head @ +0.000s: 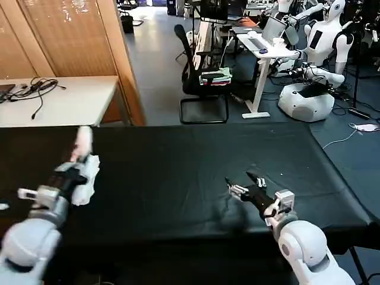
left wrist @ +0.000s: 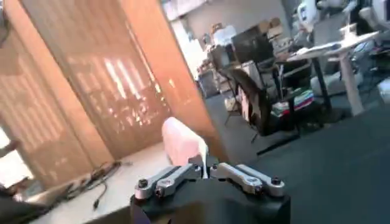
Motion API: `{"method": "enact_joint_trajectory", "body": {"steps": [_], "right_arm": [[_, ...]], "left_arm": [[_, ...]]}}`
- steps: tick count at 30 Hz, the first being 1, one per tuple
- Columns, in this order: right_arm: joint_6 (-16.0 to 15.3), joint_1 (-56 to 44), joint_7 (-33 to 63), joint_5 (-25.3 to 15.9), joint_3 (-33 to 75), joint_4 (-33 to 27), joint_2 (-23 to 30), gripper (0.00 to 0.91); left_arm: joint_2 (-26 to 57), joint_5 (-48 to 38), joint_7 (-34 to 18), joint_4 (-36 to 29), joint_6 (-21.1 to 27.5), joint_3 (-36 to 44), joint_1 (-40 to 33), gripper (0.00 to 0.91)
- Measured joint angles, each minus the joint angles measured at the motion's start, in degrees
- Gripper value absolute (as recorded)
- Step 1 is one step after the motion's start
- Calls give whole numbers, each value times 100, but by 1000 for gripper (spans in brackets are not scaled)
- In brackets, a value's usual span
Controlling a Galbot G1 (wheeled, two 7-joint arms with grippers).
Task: Fold and organize the clothes.
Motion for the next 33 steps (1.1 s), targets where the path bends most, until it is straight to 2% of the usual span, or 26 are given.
{"method": "enact_joint_trajectory", "body": {"steps": [3, 4, 5, 10, 17, 26, 31, 32, 33], "right_arm": [[-1, -77, -1, 49, 39, 18, 7, 878], [-14, -102, 2, 98, 33, 27, 19, 878], [-34, -124, 2, 162, 12, 48, 22, 878], [-241, -143, 11, 616, -117, 127, -52, 878], [-454, 134, 136, 1083, -658, -63, -4, 878], [-469, 950, 240, 1094, -1603, -879, 620, 878], [-398, 1193, 263, 1039, -1944, -1373, 921, 878], [-389, 1226, 264, 1037, -1976, -1457, 967, 722], [-381, 1251, 269, 1034, -2001, -1531, 1004, 692]], "left_arm": [[-332, -350, -154, -25, 124, 612, -122, 0], [-441, -427, -161, -10, 131, 796, -172, 614], [-562, -486, -171, 29, 135, 985, -239, 878], [-958, -546, 237, 115, 3, 1577, -369, 878], [-989, -234, 897, 6, -567, 1746, -347, 878], [-861, -73, 904, -183, -1045, 1542, -180, 878], [-853, -35, 864, -310, -1149, 1404, -30, 878], [-847, -33, 860, -341, -1163, 1380, -4, 878], [-834, -29, 856, -374, -1174, 1361, 19, 878]]}}
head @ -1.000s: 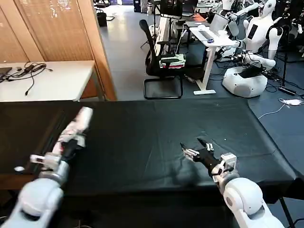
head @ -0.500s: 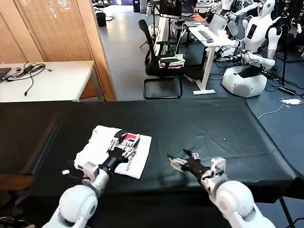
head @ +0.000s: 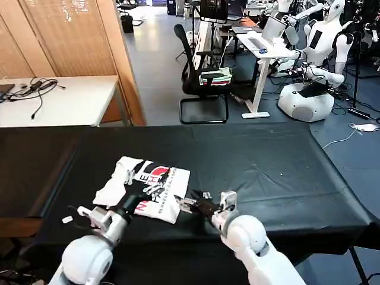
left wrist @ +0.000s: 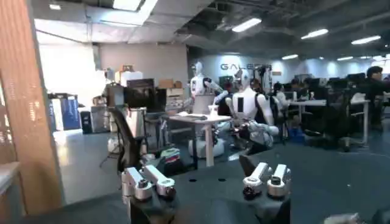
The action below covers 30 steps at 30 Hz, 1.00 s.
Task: Fold and organize the clothes.
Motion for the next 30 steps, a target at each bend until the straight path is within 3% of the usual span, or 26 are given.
{"method": "enact_joint_trajectory", "body": {"steps": [1, 3, 5, 6, 11, 17, 19, 20, 26, 30], "right_arm": [[9, 19, 1, -1, -26, -58, 28, 507], [46, 66, 11, -4, -62, -199, 92, 371], [65, 94, 27, -6, -75, -298, 138, 156], [80, 107, 30, -16, -80, -342, 158, 98], [89, 147, 25, -74, -99, -455, 201, 0], [-121, 424, -261, -208, 134, -456, -68, 0], [-283, 648, -415, -206, 272, -535, -292, 302], [-354, 754, -489, -206, 305, -549, -415, 878], [-469, 919, -494, -307, 429, -253, -1173, 878], [-148, 559, -294, -386, 581, 238, -1493, 878]], "left_arm": [[14, 1, -3, -23, -8, -19, 17, 878], [44, 3, -17, -64, -17, -72, 58, 878], [68, 4, -34, -101, -31, -125, 98, 878], [77, 4, -35, -119, -41, -152, 125, 878], [86, 1, -43, -169, -80, -273, 236, 878], [90, -25, -69, -183, -122, -430, 382, 878], [73, -24, -100, -149, -176, -448, 433, 878], [62, -24, -125, -133, -179, -449, 450, 878], [34, -48, -379, -55, -112, -441, 559, 878], [20, -64, -487, 4, -85, -484, 653, 878]]}}
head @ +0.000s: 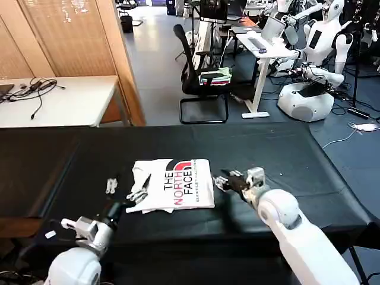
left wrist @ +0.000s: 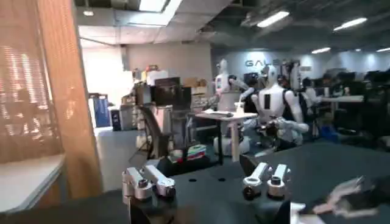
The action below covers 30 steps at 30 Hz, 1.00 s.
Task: Fold and organize the clothes.
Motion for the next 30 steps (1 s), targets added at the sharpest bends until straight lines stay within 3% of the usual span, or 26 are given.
{"method": "enact_joint_trajectory", "body": {"steps": [5, 12, 19, 23, 30], "right_arm": [[708, -890, 216, -390, 286, 601, -99, 878], [2135, -2447, 694, -1413, 809, 1365, 61, 878], [3365, -4036, 991, -2274, 1324, 1845, 277, 878], [3671, -4676, 1259, -2409, 1522, 2012, 380, 878], [3816, -5515, 1618, -2493, 1615, 2285, 497, 878]], "left_arm": [[-15, -80, -180, 112, -263, 30, 111, 878], [5, -126, -573, -36, 119, 5, 387, 878], [-124, 3, -781, -320, -78, 20, 1048, 878], [-107, 33, -997, -506, -43, 7, 1507, 878], [-100, 31, -1247, -787, 76, -51, 2065, 878]]}}
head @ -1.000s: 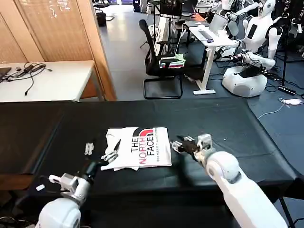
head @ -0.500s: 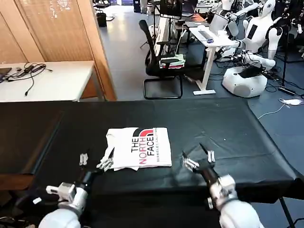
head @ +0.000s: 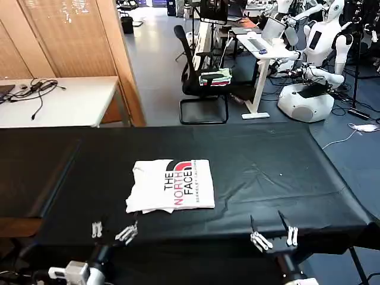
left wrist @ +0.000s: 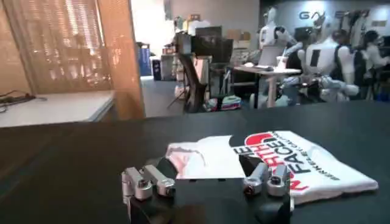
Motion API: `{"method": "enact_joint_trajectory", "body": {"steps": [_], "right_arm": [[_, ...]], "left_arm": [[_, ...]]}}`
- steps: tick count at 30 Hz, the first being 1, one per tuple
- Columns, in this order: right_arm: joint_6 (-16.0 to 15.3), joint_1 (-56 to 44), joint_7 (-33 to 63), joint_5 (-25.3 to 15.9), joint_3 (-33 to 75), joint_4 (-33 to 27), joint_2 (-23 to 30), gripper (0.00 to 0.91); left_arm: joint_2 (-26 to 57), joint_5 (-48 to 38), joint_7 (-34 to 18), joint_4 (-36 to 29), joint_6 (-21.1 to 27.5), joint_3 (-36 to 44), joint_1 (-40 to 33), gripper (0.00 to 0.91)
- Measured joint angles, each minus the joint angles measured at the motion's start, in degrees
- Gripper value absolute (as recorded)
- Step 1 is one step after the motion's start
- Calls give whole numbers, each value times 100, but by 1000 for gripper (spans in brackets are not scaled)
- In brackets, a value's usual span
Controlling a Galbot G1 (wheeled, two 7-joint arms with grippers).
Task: Fold and organize the clothes.
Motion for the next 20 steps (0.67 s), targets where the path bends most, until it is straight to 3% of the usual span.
{"method": "enact_joint_trajectory", "body": {"steps": [9, 20], "right_arm": [[-48, -747, 417, 69, -37, 344, 126, 878], [-56, -923, 416, 82, -36, 394, 136, 878]], "left_arm": [[-39, -109, -145, -232, 160, -166, 517, 878], [-24, -180, -99, -312, 240, -325, 687, 878]]}}
